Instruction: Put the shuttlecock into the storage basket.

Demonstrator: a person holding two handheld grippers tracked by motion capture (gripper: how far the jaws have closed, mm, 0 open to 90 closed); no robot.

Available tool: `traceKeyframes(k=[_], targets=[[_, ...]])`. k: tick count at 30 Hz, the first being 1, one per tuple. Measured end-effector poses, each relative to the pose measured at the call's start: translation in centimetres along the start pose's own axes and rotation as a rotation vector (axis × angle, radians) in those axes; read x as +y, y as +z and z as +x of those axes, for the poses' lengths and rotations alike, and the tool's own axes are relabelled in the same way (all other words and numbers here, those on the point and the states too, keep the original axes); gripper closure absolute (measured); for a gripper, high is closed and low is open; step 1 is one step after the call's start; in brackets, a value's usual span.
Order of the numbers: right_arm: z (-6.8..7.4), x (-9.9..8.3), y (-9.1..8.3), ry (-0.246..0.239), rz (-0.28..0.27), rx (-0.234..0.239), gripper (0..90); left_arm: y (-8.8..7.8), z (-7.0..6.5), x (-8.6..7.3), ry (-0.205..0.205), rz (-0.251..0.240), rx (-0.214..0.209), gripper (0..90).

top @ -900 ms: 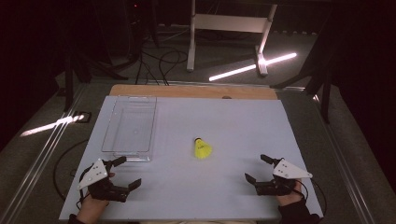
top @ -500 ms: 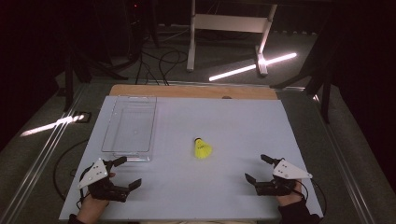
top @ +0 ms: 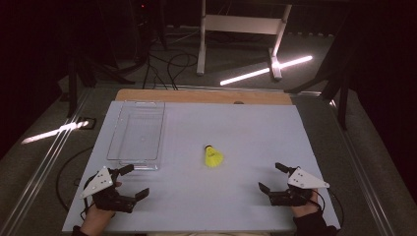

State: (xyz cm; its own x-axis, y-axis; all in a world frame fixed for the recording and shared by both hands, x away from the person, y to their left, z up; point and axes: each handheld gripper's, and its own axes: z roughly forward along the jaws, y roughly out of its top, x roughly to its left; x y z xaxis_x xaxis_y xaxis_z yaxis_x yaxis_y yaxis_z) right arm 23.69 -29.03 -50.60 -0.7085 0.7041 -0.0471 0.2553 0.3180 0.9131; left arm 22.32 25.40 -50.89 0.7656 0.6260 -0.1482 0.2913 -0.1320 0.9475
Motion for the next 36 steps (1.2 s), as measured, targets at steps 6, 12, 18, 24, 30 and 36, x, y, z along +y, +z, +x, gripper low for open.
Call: traceKeyframes(k=[6, 12, 18, 24, 30, 36], targets=[[0.0, 0.0, 0.0, 0.000, 0.001, 0.000, 8.6, 0.0, -0.2, 0.7, -0.005, -0.003, -0.030, 0.1], [0.0, 0.0, 0.1, 0.000, 0.004, 0.002, 8.6, 0.0, -0.3, 1.8, 0.010, 0.020, -0.056, 0.1], [0.2, 0.1, 0.1, -0.013, 0.004, 0.005, 8.6, 0.0, -0.5, 3.8, 0.058, 0.100, -0.111, 0.1], [0.2, 0.1, 0.2, -0.016, 0.005, 0.009, 8.6, 0.7, -0.9, 5.6, 0.119, 0.205, -0.161, 0.1], [0.3, 0.2, 0.1, -0.016, 0.004, 0.009, 8.6, 1.8, -1.5, 6.8, 0.158, 0.317, -0.204, 0.1], [0.3, 0.2, 0.2, -0.019, 0.006, 0.018, 8.6, 2.6, -2.1, 7.6, 0.214, 0.388, -0.223, 0.1]])
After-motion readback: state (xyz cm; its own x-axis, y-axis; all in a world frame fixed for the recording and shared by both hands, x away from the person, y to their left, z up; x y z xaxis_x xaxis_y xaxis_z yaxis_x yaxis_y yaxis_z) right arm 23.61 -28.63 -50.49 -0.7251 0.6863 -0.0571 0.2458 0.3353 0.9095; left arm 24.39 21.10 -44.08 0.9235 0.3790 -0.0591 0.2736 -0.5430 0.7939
